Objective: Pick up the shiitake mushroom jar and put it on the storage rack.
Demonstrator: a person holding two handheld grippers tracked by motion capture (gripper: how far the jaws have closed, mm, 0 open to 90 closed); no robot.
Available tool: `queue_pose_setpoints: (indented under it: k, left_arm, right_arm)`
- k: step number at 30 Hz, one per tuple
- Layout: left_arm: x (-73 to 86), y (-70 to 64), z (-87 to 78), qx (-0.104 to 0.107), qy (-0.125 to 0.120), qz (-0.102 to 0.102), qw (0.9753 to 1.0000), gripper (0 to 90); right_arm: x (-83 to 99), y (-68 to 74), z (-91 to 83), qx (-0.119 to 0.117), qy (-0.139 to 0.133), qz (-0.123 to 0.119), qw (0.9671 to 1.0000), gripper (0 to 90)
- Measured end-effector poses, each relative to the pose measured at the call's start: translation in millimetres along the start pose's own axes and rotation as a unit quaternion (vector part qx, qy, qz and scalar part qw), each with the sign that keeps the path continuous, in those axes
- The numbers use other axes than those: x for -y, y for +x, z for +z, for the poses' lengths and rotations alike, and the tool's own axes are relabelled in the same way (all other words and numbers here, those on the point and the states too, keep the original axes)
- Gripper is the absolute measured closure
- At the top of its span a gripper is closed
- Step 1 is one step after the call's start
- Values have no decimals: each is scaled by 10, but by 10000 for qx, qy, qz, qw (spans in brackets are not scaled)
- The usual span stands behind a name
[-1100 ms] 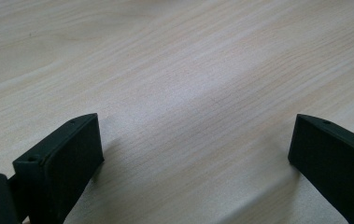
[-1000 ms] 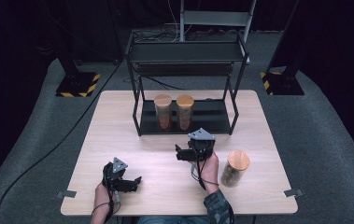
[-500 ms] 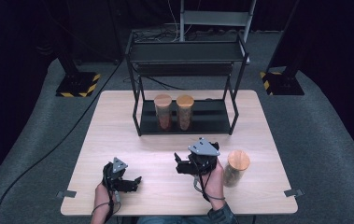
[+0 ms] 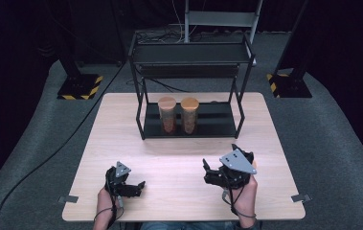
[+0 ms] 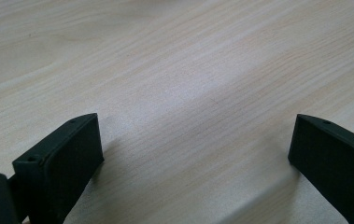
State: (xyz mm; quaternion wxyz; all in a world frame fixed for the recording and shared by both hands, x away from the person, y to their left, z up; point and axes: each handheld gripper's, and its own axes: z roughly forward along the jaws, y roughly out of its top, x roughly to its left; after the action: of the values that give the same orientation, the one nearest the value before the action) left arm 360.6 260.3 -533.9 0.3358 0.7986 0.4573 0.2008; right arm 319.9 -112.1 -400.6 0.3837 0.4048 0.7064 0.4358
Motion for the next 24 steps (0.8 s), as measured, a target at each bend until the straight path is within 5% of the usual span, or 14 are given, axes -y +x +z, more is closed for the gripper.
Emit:
queue_pose_setpoints:
  k: [5,13,24]
  left_arm:
    - [0,0,0,0,-1,0,10000,22]
    - [0,0,1,4,-7,1,10000,23]
    - [-1,-1,2,-5,-9,-16,10000,22]
  right_arm:
    - [122,-203,-120,295,41,196,9994,0]
    - [346,-317,-180,681,237,331,9969,0]
    - [753,-389,-18,462,378,709,9957,0]
